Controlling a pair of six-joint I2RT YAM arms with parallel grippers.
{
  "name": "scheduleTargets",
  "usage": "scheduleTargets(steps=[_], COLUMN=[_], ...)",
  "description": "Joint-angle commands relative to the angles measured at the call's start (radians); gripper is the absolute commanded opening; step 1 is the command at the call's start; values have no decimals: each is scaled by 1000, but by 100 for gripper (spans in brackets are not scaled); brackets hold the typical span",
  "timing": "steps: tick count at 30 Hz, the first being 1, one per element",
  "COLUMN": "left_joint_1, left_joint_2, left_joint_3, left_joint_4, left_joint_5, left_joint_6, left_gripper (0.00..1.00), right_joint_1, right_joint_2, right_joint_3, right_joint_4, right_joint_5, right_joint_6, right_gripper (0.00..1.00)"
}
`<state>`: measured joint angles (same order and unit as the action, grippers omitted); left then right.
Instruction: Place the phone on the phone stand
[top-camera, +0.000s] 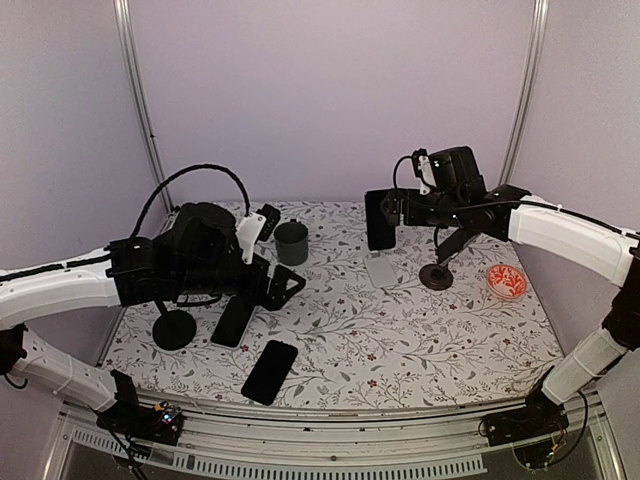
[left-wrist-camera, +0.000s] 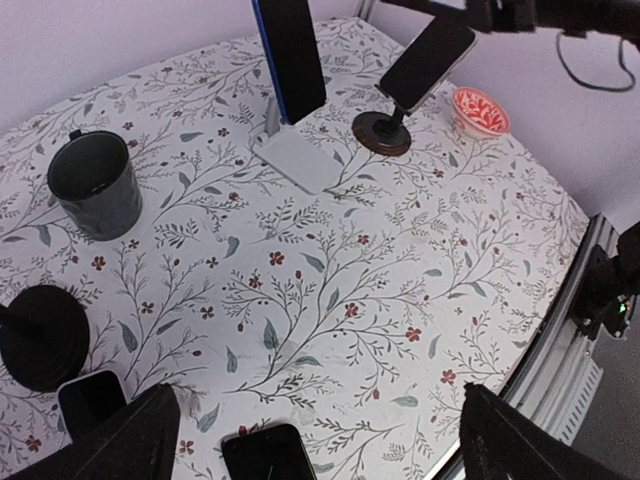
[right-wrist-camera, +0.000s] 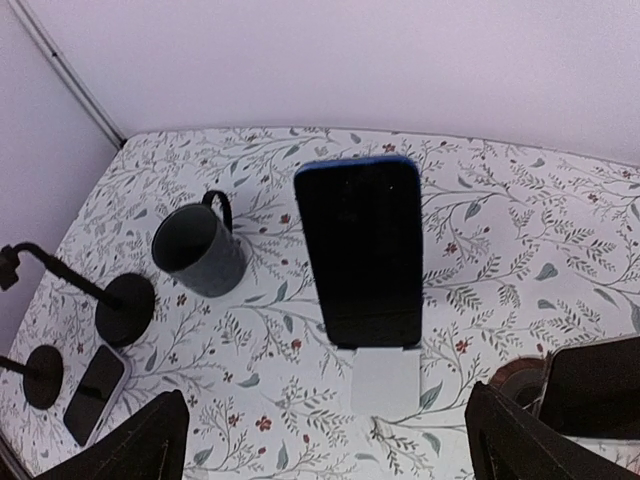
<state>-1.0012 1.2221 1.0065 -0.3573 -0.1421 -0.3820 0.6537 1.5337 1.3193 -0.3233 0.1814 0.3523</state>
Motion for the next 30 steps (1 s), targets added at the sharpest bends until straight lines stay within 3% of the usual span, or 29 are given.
scheduleTargets(steps=[1, 9, 16, 23, 30], left_joint_1=[48, 60, 20, 27, 188], left_joint_2=[5, 126, 98, 23, 52], left_joint_3=[-20, -48, -147, 156, 336], left_joint_4=[-6, -138, -90, -277, -394], left_joint_5=[-27, 79, 142, -126, -187], left_joint_6=[43, -48, -159, -68, -3], left_gripper=[99, 94, 83, 81, 79], right_joint_1=[91, 198, 204, 206, 206], right_joint_2=[-76, -241, -256, -199, -141], right_joint_3=[-135, -365, -452, -434, -398], right_joint_4=[-10, 43, 70, 100, 137], right_joint_5=[-11, -60, -154, -236, -299], right_joint_6=[-16, 56, 125, 111, 96], right_gripper=[99, 99, 99, 95, 91])
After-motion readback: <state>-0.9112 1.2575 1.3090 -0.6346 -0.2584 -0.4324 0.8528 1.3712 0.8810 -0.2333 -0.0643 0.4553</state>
